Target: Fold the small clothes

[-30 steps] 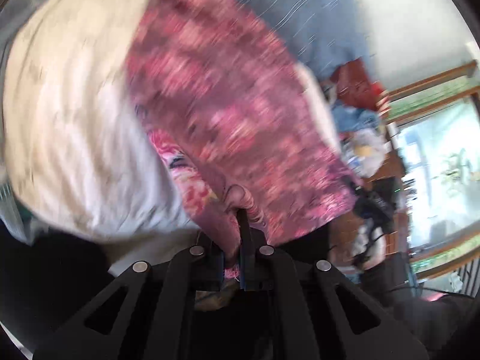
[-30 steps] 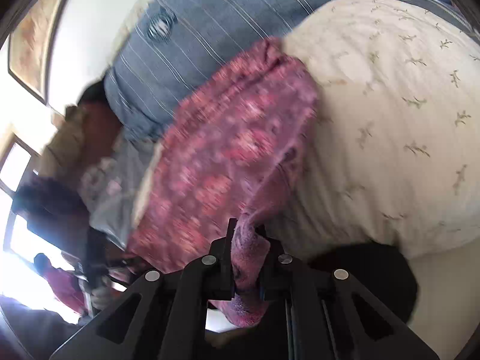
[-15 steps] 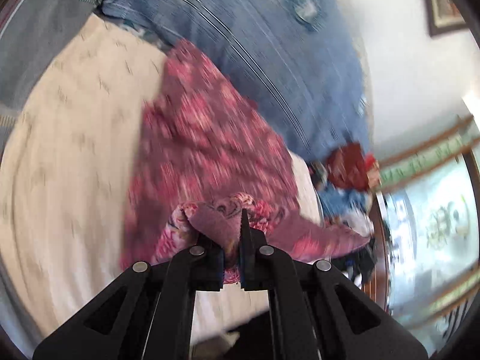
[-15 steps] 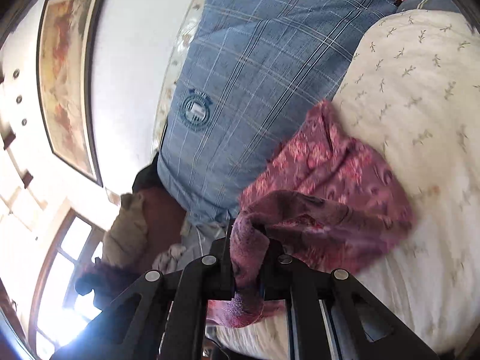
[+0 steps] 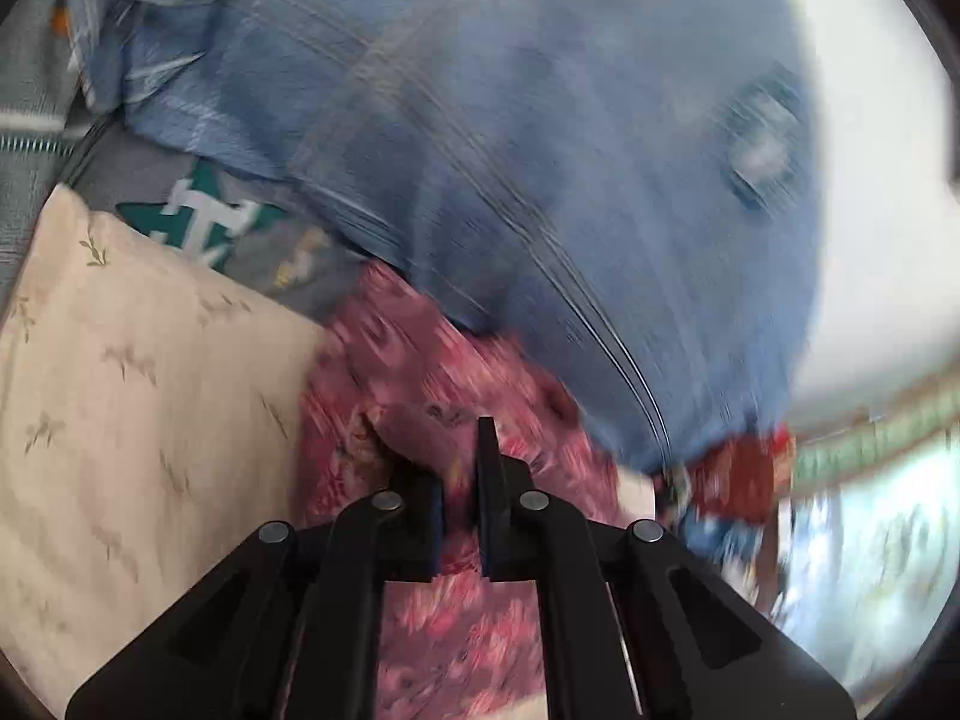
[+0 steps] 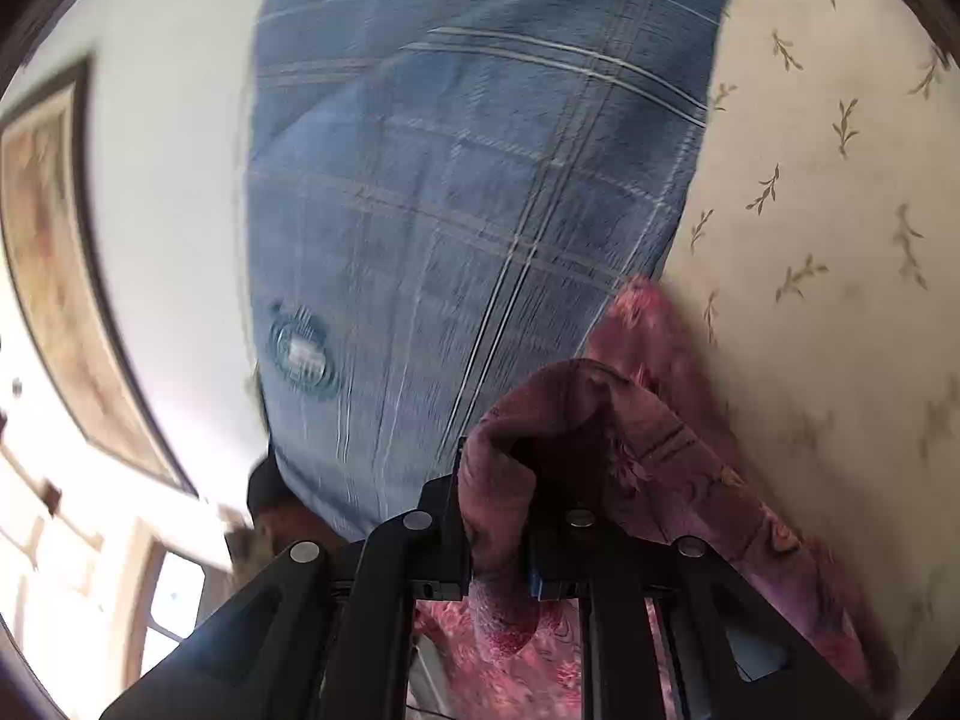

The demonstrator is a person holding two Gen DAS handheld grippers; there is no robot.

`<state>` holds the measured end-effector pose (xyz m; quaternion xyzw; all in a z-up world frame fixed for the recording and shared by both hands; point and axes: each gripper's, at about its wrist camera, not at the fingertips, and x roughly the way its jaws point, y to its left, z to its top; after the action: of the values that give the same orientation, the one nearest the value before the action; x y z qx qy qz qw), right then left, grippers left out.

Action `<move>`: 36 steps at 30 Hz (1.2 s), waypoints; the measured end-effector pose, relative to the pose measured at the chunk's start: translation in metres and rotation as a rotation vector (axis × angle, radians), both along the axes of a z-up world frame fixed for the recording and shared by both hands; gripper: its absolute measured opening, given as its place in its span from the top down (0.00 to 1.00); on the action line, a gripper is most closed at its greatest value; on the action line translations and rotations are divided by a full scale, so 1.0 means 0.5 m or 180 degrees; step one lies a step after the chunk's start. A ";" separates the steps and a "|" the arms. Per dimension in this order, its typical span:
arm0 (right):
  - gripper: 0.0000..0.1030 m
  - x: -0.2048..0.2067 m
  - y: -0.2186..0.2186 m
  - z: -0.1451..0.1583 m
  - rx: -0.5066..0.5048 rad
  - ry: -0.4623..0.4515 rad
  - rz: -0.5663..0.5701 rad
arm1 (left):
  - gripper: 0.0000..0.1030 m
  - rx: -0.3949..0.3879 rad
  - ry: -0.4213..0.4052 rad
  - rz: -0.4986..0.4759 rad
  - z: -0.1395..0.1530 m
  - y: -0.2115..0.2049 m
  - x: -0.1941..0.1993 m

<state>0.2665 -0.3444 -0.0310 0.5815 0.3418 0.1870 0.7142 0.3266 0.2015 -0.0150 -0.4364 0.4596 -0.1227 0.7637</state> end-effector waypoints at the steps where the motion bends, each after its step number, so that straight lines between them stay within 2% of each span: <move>1: 0.82 0.015 -0.004 -0.015 0.0066 0.0120 -0.0065 | 0.96 -0.0127 0.0130 0.0046 -0.019 0.009 0.019; 3: 0.73 0.030 -0.006 -0.031 0.0129 0.0269 -0.0102 | 0.95 -0.0382 0.0293 0.0088 -0.054 0.023 0.039; 6: 0.61 0.042 0.007 -0.027 0.0097 0.0243 0.0051 | 0.95 -0.0279 0.0338 0.0044 -0.062 0.020 0.055; 8: 0.60 0.059 0.009 -0.010 0.0081 0.0120 0.0040 | 0.95 -0.0320 0.0394 0.0134 -0.063 0.025 0.065; 11: 0.56 0.073 -0.012 0.021 0.0060 -0.0153 -0.0292 | 0.93 -0.0598 0.0351 0.0278 -0.056 0.050 0.066; 12: 0.54 0.076 -0.019 0.025 0.0021 -0.0178 -0.0379 | 0.89 -0.0650 0.0294 0.0314 -0.049 0.058 0.063; 13: 0.53 0.076 -0.027 0.028 -0.0021 -0.0168 -0.0424 | 0.76 -0.0601 0.0230 0.0401 -0.038 0.070 0.055; 14: 0.53 0.074 -0.032 0.028 -0.0091 -0.0123 -0.0411 | 0.54 -0.0504 0.0156 0.0529 -0.025 0.087 0.044; 16: 0.53 0.069 -0.036 0.029 -0.0320 -0.0027 -0.0314 | 0.34 -0.0421 0.0060 0.0718 -0.013 0.118 0.021; 17: 0.53 0.061 -0.038 0.027 -0.0489 0.0029 -0.0253 | 0.33 -0.0370 0.0059 0.0760 -0.012 0.131 0.013; 21: 0.53 0.049 -0.035 0.007 -0.0977 0.0227 -0.0151 | 0.33 -0.0205 0.0231 0.0418 -0.041 0.114 0.012; 25: 0.53 0.076 -0.026 -0.021 -0.1197 0.0421 -0.0108 | 0.29 0.0056 0.0420 0.0006 -0.074 0.049 0.034; 28: 0.53 0.111 0.003 -0.031 -0.1364 0.0487 0.0039 | 0.31 0.0213 0.0544 -0.0223 -0.093 -0.008 0.057; 29: 0.53 0.125 0.015 -0.030 -0.1429 0.0489 0.0111 | 0.37 0.0316 0.0516 -0.0284 -0.090 -0.029 0.063; 30: 0.53 0.136 0.027 -0.030 -0.1503 0.0483 0.0185 | 0.47 0.0419 0.0457 -0.0328 -0.083 -0.044 0.069; 31: 0.53 0.149 0.045 -0.026 -0.1664 0.0479 0.0295 | 0.71 0.0535 0.0386 -0.0388 -0.073 -0.058 0.073; 32: 0.65 0.157 0.058 -0.019 -0.1812 0.0444 0.0377 | 0.89 0.0636 0.0313 -0.0440 -0.062 -0.069 0.077; 33: 0.92 0.163 0.069 -0.008 -0.1945 0.0363 0.0453 | 0.89 0.0672 0.0254 -0.0438 -0.052 -0.073 0.079; 34: 0.94 0.167 0.078 0.008 -0.2036 0.0227 0.0522 | 0.93 0.0702 0.0178 -0.0402 -0.041 -0.069 0.081; 36: 0.95 0.167 0.083 0.049 -0.2085 -0.0114 0.0515 | 0.95 0.0760 0.0056 -0.0311 -0.028 -0.060 0.089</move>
<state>0.3499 -0.3027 -0.0067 0.2888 0.4161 0.1335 0.8518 0.3711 0.1715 -0.0289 -0.3205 0.4984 -0.1002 0.7993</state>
